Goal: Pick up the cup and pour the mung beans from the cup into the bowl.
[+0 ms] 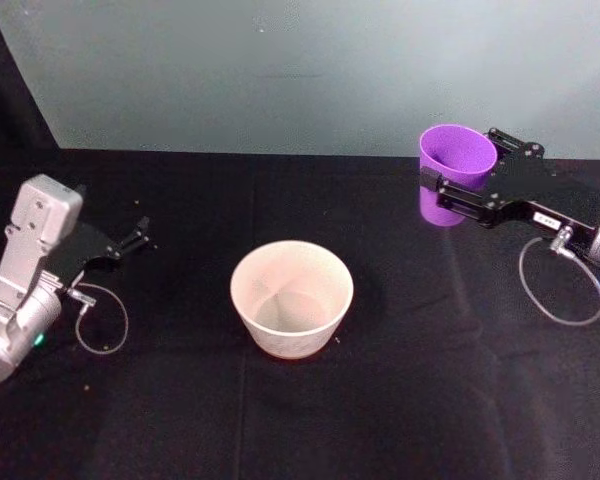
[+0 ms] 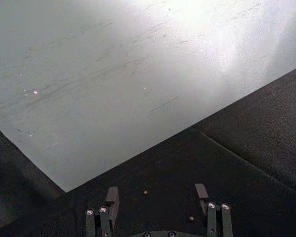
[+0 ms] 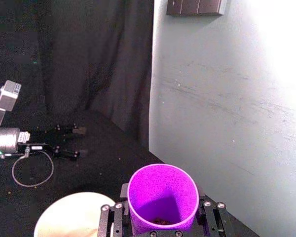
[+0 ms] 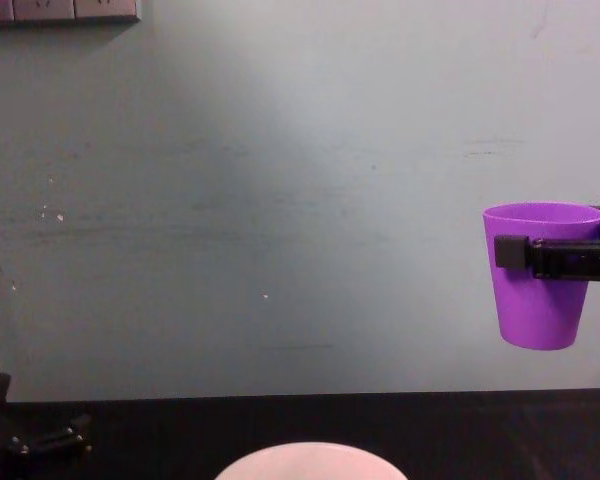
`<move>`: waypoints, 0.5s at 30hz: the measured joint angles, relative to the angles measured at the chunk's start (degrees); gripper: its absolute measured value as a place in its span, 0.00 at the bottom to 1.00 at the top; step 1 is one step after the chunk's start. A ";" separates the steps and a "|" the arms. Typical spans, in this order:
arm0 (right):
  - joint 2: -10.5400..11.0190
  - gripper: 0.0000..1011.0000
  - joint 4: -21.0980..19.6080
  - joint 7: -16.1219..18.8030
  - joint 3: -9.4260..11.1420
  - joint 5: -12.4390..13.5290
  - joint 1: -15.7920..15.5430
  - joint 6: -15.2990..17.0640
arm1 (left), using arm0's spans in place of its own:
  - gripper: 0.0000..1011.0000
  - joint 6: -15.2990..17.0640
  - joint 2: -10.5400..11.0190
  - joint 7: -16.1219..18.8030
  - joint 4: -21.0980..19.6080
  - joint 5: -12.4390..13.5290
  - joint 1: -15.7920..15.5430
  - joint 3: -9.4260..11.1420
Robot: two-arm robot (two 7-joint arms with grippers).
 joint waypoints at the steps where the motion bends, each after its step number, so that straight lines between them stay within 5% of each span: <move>1: 0.00 0.73 0.00 0.00 0.00 0.00 0.00 0.00 | 0.99 0.00 0.00 0.00 0.00 0.00 0.00 0.00; 15: 0.00 0.73 0.00 0.00 0.00 0.00 0.00 0.00 | 0.99 0.00 0.00 0.00 0.00 0.00 0.00 0.00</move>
